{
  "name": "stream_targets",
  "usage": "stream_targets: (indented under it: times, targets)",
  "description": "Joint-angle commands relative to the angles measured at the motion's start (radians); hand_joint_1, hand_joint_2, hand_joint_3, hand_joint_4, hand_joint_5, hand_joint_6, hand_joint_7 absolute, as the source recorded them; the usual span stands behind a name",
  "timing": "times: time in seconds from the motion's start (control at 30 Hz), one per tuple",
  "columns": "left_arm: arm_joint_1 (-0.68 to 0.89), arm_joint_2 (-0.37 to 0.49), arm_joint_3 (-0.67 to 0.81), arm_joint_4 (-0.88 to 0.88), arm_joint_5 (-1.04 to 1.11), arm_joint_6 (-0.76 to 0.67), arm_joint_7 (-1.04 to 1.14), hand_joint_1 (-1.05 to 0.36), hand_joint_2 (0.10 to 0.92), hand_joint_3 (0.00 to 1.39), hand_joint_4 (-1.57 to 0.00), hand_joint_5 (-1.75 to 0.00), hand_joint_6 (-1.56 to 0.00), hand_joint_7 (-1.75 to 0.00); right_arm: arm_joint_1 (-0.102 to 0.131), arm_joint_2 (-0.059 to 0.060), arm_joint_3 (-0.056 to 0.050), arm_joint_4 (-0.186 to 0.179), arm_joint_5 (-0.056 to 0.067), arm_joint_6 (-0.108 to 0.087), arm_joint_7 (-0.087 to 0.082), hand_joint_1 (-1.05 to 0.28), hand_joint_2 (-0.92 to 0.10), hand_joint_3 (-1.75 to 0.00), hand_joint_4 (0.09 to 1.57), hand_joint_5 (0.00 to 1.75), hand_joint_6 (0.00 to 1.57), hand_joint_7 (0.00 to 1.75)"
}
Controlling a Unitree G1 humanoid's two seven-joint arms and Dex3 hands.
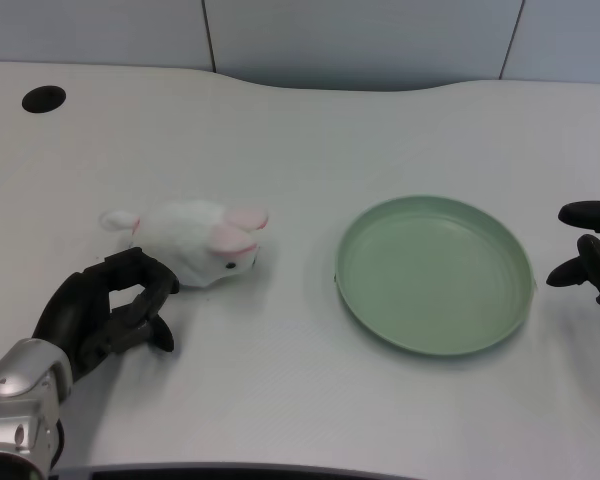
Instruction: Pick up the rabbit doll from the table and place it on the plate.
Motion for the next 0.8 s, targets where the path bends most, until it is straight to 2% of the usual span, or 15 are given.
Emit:
stream_targets:
  times: [0.03, 0.13, 0.23, 0.3, 0.37, 0.47, 0.53, 0.6, 0.73, 0.8]
  targets:
    - [0.009, 0.013, 0.005, 0.007, 0.0, -0.004, -0.012, -0.57, 0.921, 0.56, -0.61, -1.75, -0.47, -1.58, 0.004, -0.008, -0.003, -0.001, 0.003, -0.005, 0.0, -0.28, -0.92, -0.52, 0.35, 1.53, 0.32, 1.06]
    - [0.009, 0.012, 0.005, 0.007, 0.0, -0.004, -0.009, -0.57, 0.921, 0.56, -0.61, -1.75, -0.48, -1.58, 0.004, -0.01, -0.001, 0.003, -0.003, -0.008, -0.003, -0.28, -0.92, -0.52, 0.36, 1.53, 0.32, 1.06]
    - [0.008, 0.013, 0.003, 0.009, 0.005, -0.007, -0.003, -0.57, 0.921, 0.56, -0.6, -1.75, -0.47, -1.58, 0.004, -0.008, -0.004, -0.001, 0.002, -0.001, -0.005, -0.28, -0.92, -0.52, 0.36, 1.52, 0.33, 1.06]
    - [0.006, 0.012, 0.004, 0.013, 0.004, -0.007, -0.002, -0.57, 0.921, 0.55, -0.6, -1.74, -0.48, -1.58, 0.007, -0.009, 0.001, -0.009, -0.006, 0.004, -0.015, -0.28, -0.92, -0.52, 0.36, 1.51, 0.32, 1.05]
    - [0.005, 0.012, 0.005, 0.016, 0.004, -0.01, -0.002, -0.57, 0.921, 0.56, -0.61, -1.74, -0.48, -1.58, 0.009, -0.009, 0.002, -0.02, -0.005, 0.02, -0.023, -0.28, -0.92, -0.52, 0.36, 1.51, 0.32, 1.05]
    - [0.007, 0.013, 0.002, 0.01, 0.008, -0.012, 0.001, -0.57, 0.921, 0.56, -0.62, -1.73, -0.5, -1.57, 0.004, -0.01, -0.002, 0.001, 0.004, 0.0, 0.001, -0.27, -0.92, -0.52, 0.36, 1.51, 0.32, 1.04]
    - [0.012, 0.011, 0.004, 0.011, 0.004, -0.041, -0.01, -0.57, 0.921, 0.57, -0.62, -1.73, -0.49, -1.57, 0.001, -0.01, -0.003, 0.011, 0.002, -0.011, 0.004, -0.28, -0.92, -0.52, 0.37, 1.51, 0.33, 1.05]
    - [0.02, 0.003, 0.009, 0.014, -0.004, -0.109, -0.027, -0.58, 0.921, 0.55, -0.62, -1.71, -0.51, -1.53, 0.004, -0.008, -0.002, 0.0, -0.001, -0.001, -0.007, -0.29, -0.92, -0.51, 0.37, 1.51, 0.33, 1.05]
    - [0.047, 0.001, -0.02, 0.001, 0.059, -0.334, 0.031, -0.6, 0.921, 0.56, -0.61, -1.67, -0.52, -1.48, 0.006, -0.005, -0.003, 0.004, 0.002, -0.014, 0.001, -0.29, -0.92, -0.51, 0.37, 1.51, 0.33, 1.05]
    - [0.052, 0.02, -0.054, -0.007, 0.147, -0.457, 0.122, -0.6, 0.921, 0.62, -0.59, -1.73, -0.48, -1.53, 0.006, -0.003, -0.002, 0.001, 0.002, -0.002, -0.005, -0.29, -0.92, -0.51, 0.37, 1.52, 0.33, 1.05]
